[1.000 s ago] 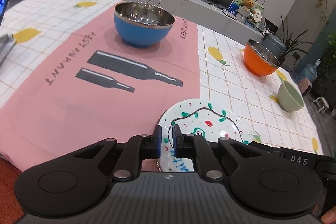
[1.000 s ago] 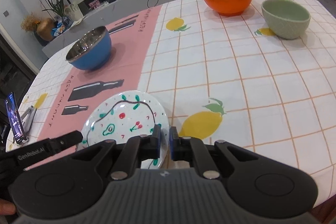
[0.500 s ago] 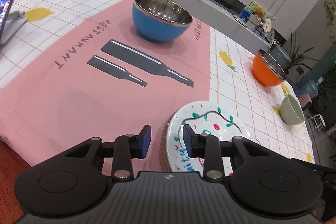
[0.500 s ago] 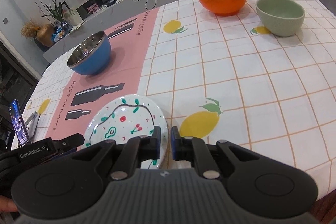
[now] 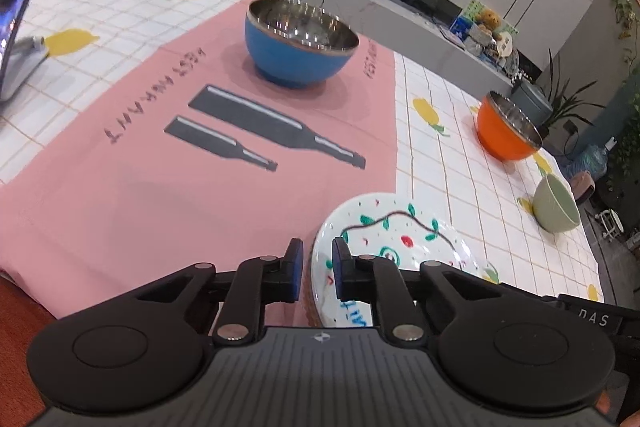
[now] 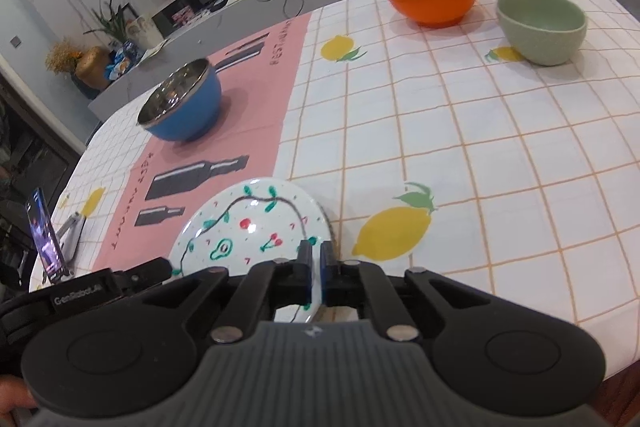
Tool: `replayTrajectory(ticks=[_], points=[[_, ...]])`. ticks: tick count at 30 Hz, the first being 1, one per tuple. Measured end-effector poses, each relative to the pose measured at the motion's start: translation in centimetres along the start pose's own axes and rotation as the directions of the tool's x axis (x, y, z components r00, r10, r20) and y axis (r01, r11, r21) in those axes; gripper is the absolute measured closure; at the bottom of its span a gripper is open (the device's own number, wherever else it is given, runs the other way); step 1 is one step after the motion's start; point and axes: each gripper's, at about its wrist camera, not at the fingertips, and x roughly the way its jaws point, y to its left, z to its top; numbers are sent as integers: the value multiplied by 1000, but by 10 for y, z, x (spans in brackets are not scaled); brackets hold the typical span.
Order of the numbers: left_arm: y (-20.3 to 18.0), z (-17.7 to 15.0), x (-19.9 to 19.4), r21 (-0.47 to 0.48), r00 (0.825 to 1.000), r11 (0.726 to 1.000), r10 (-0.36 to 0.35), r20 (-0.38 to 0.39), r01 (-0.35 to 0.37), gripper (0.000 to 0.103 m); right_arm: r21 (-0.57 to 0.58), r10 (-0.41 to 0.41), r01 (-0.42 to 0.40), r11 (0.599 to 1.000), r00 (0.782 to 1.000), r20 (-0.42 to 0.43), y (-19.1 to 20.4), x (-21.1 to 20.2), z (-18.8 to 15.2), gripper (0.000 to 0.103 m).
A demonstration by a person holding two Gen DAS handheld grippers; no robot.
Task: Organize plates and bowls
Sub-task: 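Open both tools and release the white plate rim, then move both tools to the rim of the blue steel bowl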
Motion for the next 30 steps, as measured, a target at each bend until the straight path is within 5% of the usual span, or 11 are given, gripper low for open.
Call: replayTrajectory(ticks=[13, 30], points=[[-33, 18, -11, 108, 999, 993, -46, 3, 45, 78, 12, -81, 80, 997, 996, 44, -12, -17, 15, 78], [-13, 88, 5, 83, 1000, 996, 17, 23, -18, 70, -77, -25, 28, 997, 999, 39, 28, 4, 54, 63]])
